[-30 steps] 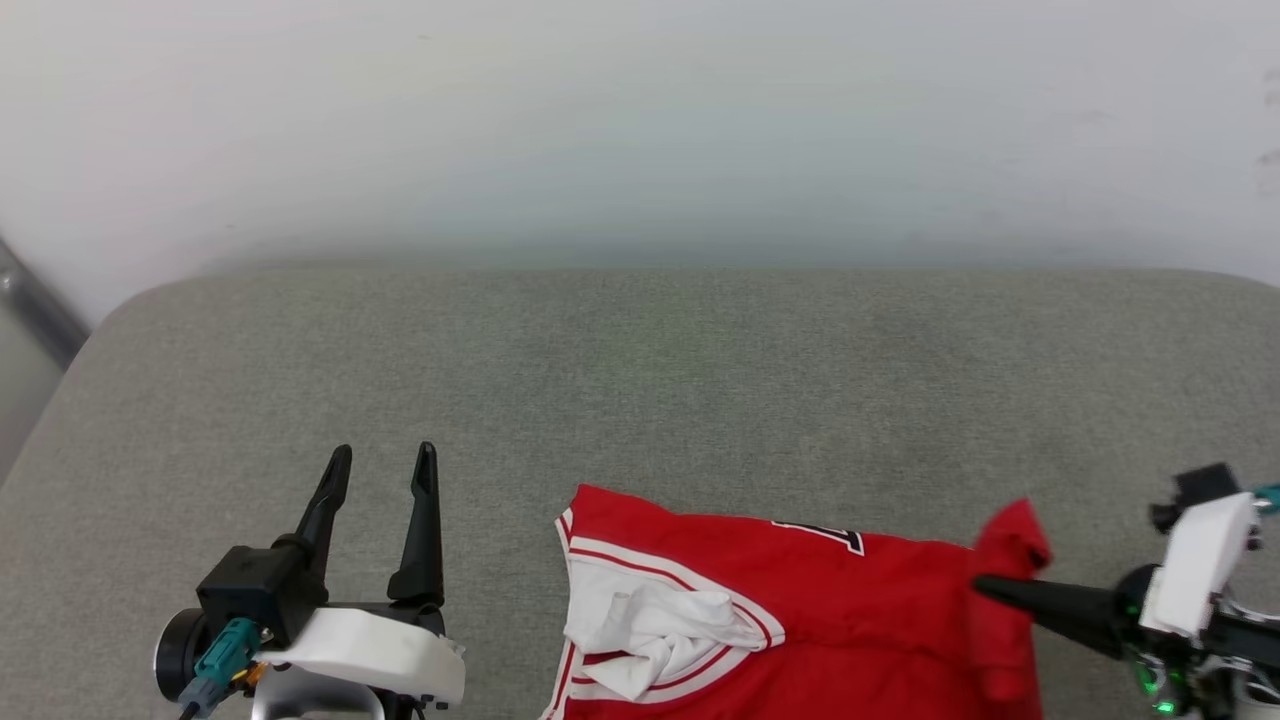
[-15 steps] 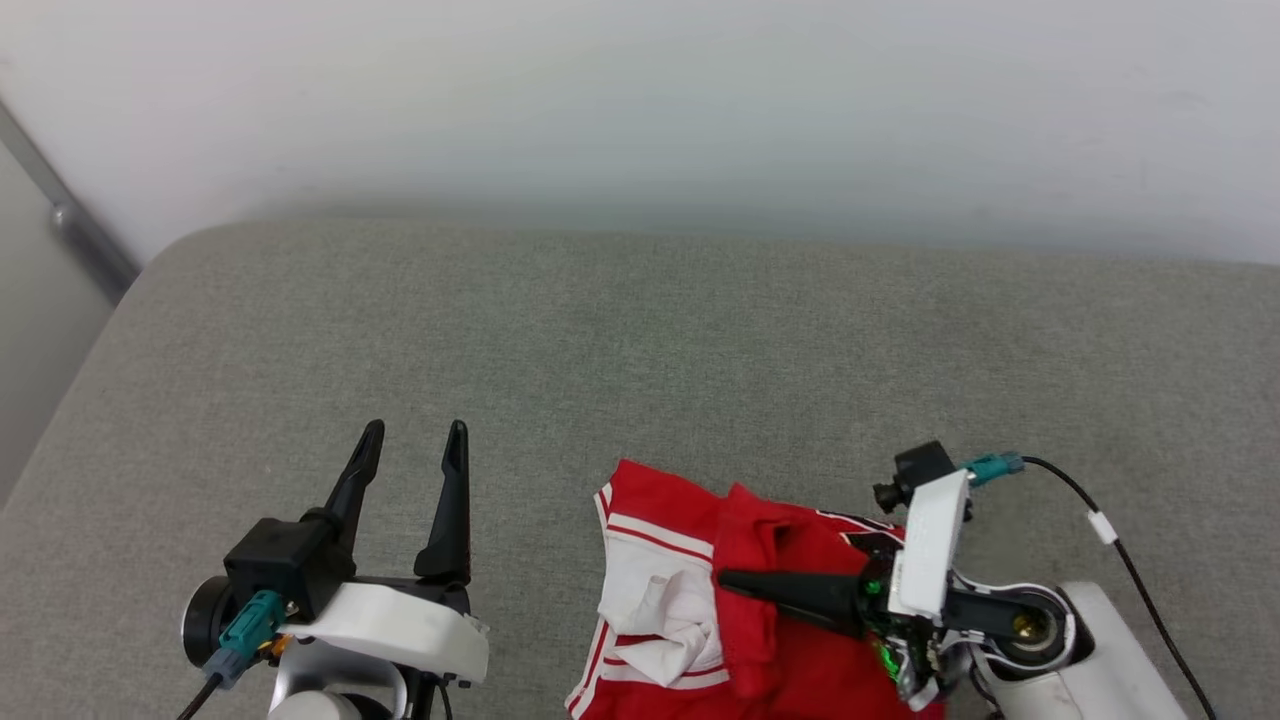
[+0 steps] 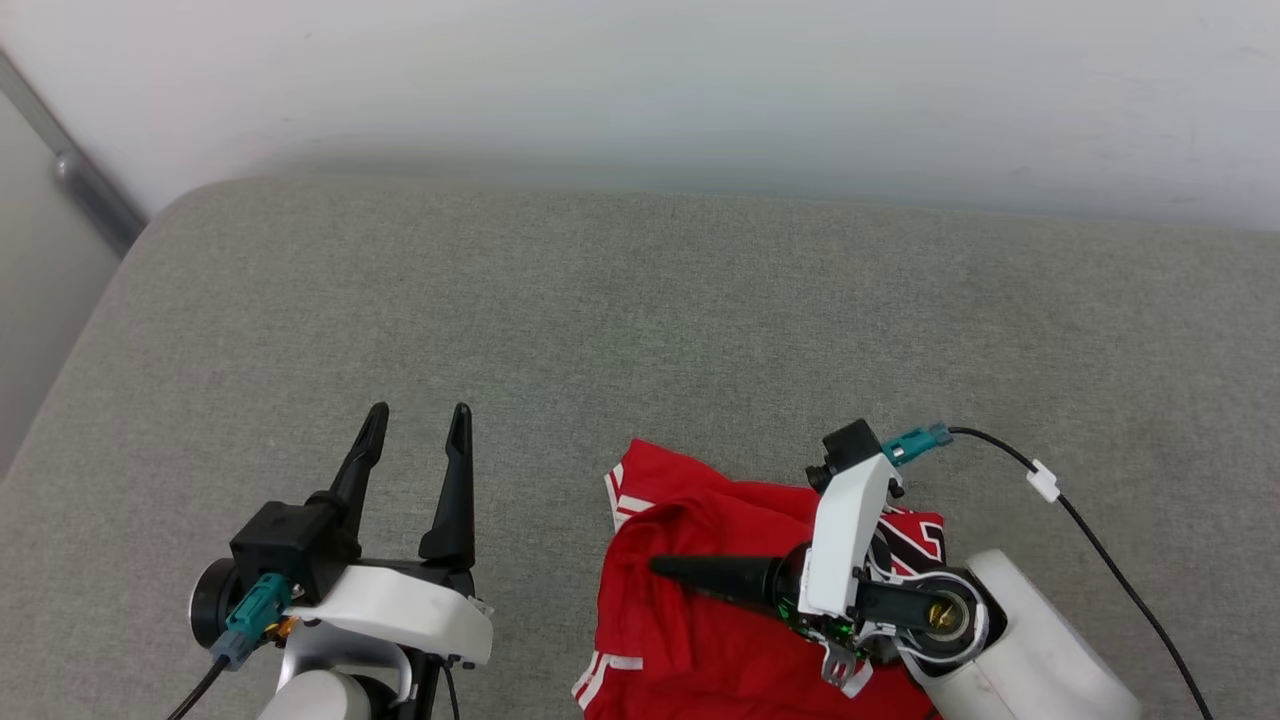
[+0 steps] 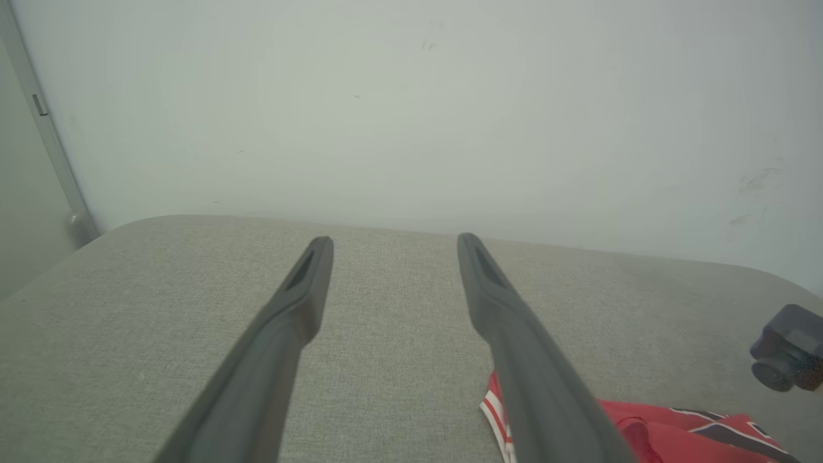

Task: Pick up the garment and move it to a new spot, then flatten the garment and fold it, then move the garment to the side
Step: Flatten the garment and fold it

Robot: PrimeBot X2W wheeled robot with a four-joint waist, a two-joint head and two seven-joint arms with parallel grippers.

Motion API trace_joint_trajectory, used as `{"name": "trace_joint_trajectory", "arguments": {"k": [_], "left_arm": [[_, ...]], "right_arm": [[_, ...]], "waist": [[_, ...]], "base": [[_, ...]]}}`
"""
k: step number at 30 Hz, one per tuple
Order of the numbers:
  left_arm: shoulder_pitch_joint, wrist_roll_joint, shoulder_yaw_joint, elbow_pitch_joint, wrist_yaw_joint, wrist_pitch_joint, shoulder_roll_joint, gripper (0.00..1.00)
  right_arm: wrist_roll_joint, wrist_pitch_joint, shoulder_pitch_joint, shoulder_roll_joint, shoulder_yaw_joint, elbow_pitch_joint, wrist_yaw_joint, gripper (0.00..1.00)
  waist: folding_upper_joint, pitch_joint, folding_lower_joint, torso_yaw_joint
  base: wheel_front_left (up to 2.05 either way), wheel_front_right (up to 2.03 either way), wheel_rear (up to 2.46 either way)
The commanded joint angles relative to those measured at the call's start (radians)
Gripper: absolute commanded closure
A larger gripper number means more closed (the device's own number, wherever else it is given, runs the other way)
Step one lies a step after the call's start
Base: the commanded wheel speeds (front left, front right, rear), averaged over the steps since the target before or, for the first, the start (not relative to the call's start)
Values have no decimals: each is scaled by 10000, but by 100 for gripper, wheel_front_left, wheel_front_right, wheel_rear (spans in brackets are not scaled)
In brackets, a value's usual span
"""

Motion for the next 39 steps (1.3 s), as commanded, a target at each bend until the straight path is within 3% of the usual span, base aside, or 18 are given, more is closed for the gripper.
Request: {"name": "trace_joint_trajectory", "arguments": {"k": [1,6,12,21,29,39], "left_arm": [[-31,-63,2,62,-35,-80,-10,0],[43,-78,-25,164,-28,-59,45,0],[235,-106,43,163,85,-98,131,0],[645,-218,305,185,255,-272,252,0],[1082,-277,552,300,394,-453,325,0],[1365,-86,586,567,494,-609,379,0]], "right_arm": [[-106,-48,-255,-41,145,-227,0,0],[-931,-705,-369,-711,821,-1475,0,0],[-3305,-3114,-131,-2050,1092,-2413,0,0],[-6599,-5541,873,-3119,-644,-2062,0,0],[-9324,-7589,2423,-2552,-3373,-3245,0,0],[-11050,-8005,4247,-1396,-3916,-5589,-2,0]], "waist": [[0,-52,-1,-70],[0,-291,-1,-256],[0,-552,-1,-617],[0,-862,-1,-1225],[0,-1073,-1,-1625],[0,-1300,-1,-1555]], "base": [[0,0,0],[0,0,0],[0,0,0],[0,0,0],[0,0,0],[0,0,0]]}}
